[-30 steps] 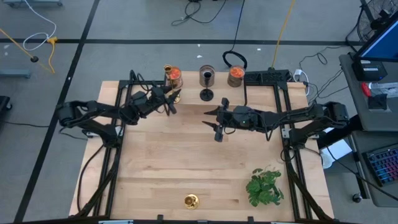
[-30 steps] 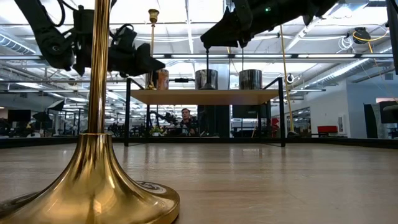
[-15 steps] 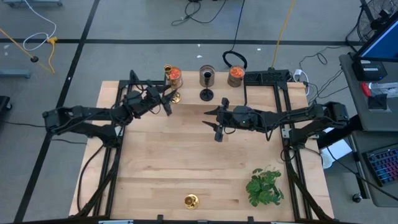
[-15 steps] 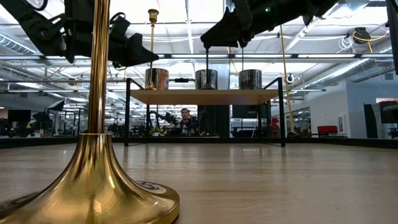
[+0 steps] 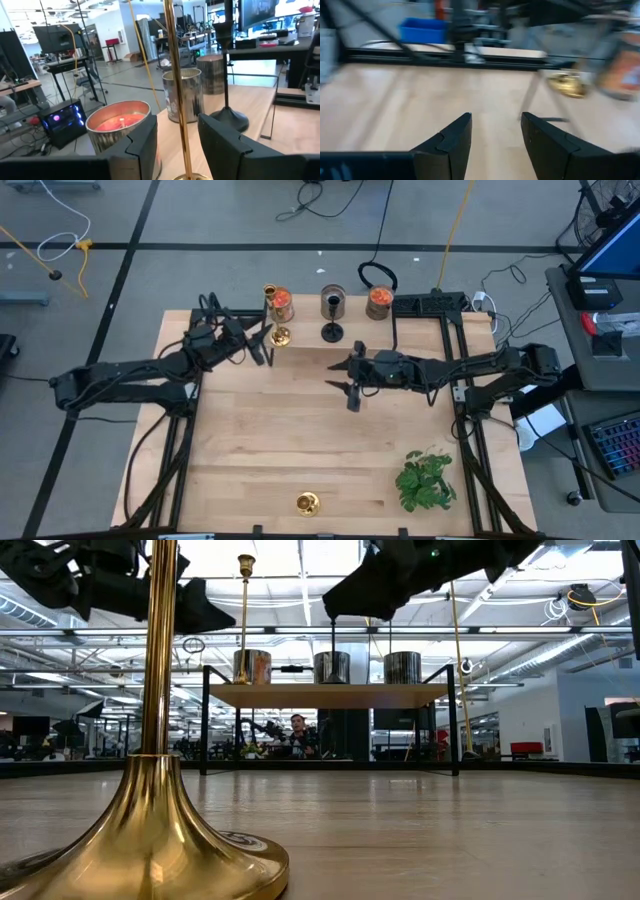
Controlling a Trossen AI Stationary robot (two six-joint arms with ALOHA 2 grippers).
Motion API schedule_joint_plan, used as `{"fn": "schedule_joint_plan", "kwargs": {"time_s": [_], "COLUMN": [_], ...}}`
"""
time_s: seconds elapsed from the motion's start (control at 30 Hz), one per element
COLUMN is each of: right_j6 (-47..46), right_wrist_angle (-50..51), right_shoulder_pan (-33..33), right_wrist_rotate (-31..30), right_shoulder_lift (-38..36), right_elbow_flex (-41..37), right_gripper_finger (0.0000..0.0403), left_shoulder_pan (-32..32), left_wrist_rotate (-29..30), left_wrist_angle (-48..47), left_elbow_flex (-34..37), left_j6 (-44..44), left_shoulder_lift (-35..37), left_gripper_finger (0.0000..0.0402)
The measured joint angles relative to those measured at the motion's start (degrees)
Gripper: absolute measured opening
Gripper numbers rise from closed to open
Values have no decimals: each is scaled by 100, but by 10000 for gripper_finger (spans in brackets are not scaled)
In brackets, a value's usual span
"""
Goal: Pick & Place candle stick holders
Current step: Align the gold candle holder with the other candle holders
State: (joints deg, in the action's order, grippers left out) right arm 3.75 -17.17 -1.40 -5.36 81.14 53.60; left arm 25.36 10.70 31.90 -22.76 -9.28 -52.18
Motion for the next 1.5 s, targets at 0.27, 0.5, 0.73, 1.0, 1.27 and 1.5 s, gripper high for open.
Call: {"fn": "schedule_joint_plan", "kwargs": {"time_s": [0.27,0.5,0.73,1.0,1.27,1.5], "right_j6": [-178,-479,-1015,-1063,-1437,-1688], "right_wrist_angle": [151,-340,-1844,-2559,-3710,-3938], "right_shoulder_pan": [246,756,1344,1661,1771,1800], "right_wrist_rotate": [1317,1313,1315,1316,1794,2626], "right_shoulder_lift": [0,0,370,883,1691,2597], "right_elbow_flex": [-58,-544,-951,-953,-863,14], "right_gripper_finger": [171,171,171,171,171,171], "left_shoulder_pan": [-71,-363,-490,-490,-490,-490], "left_wrist_rotate": [-21,-28,-37,-17,-15,-13], "left_wrist_angle": [-658,-832,-826,-829,-831,-831], "left_elbow_flex": [-4,-4,-4,-4,-4,-5], "left_j6": [11,-89,-238,-244,-245,-256], "left_shoulder_lift": [626,961,1030,1027,1027,1027], "left_gripper_finger": [150,150,150,150,150,150]}}
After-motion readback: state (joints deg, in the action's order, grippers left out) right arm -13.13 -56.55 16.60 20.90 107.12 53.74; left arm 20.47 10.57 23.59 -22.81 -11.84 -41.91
